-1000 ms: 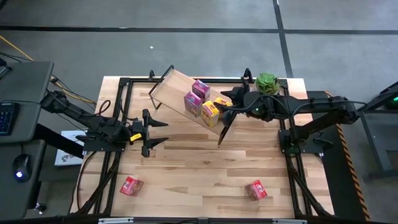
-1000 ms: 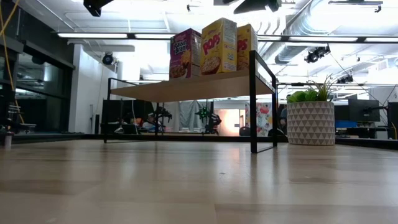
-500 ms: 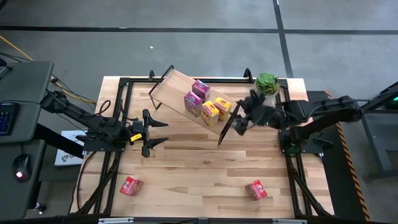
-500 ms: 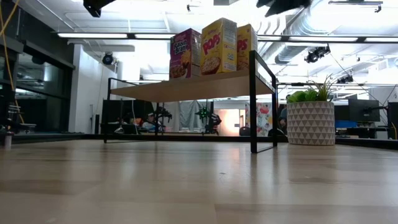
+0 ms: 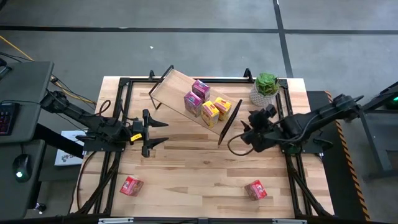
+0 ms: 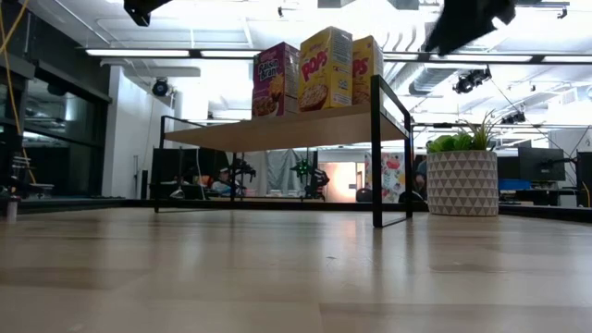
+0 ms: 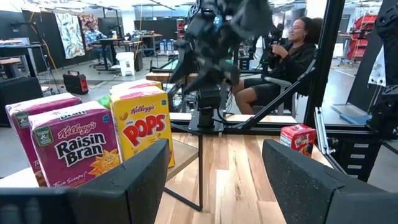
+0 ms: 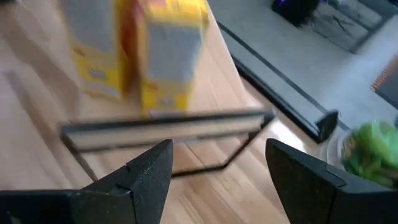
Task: Stack cereal on shelf
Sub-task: Put the yellow cereal box aligned with the other yellow cereal box on the shelf
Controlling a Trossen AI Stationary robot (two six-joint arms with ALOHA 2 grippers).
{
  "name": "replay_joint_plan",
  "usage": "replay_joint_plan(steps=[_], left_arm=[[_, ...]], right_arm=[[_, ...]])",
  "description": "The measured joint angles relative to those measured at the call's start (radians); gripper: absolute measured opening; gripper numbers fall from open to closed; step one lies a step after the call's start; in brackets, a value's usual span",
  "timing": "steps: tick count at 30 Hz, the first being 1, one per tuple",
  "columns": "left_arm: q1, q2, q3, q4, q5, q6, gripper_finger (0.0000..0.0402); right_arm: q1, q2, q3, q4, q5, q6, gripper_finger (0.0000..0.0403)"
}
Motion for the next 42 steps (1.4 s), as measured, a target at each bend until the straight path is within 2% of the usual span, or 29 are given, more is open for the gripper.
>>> replay_joint_plan(steps=[4, 7, 14, 19, 22, 26, 30, 33, 37, 39, 42], left_arm=[[0.000, 0.000, 0.000, 0.006, 0.000, 0.000, 0.0250], [0.000, 0.000, 0.000, 0.008, 0.000, 0.022, 0.0250], [0.000, 0.000, 0.000, 0.014, 0.000, 0.045, 0.0250], [0.000, 0.000, 0.000, 0.014, 0.000, 0.045, 0.0250], [0.000, 0.000, 0.000, 0.013, 0.000, 0.042, 0.0250], [0.000, 0.000, 0.000, 0.014, 0.000, 0.042, 0.0250], [0.000, 0.000, 0.000, 0.014, 0.000, 0.043, 0.0250], [0.000, 0.000, 0.000, 0.014, 0.000, 0.044, 0.0250], [0.000, 0.000, 0.000, 0.013, 0.000, 0.044, 0.0250], [0.000, 0.000, 0.000, 0.015, 0.000, 0.044, 0.0250], [0.000, 0.000, 0.000, 0.022, 0.000, 0.044, 0.0250]], right_arm=[[-0.033, -0.012, -0.109, 0.015, -0.028, 0.074, 0.0250], [-0.062, -0.044, -0.179, 0.109, -0.066, 0.042, 0.0250], [-0.122, -0.192, -0.326, 0.434, -0.097, -0.151, 0.0250], [-0.142, -0.280, -0.422, 0.726, -0.149, -0.351, 0.0250], [-0.155, -0.292, -0.454, 0.869, -0.189, -0.445, 0.0250], [-0.171, -0.265, -0.459, 0.962, -0.238, -0.552, 0.0244], [-0.198, -0.216, -0.459, 1.021, -0.252, -0.657, 0.0198], [-0.236, -0.187, -0.460, 1.028, -0.297, -0.690, 0.0131], [-0.291, -0.164, -0.460, 1.042, -0.431, -0.687, 0.0023], [-0.312, -0.150, -0.460, 1.059, -0.485, -0.688, 0.0013], [-0.331, -0.135, -0.460, 1.035, -0.440, -0.696, 0.0021]])
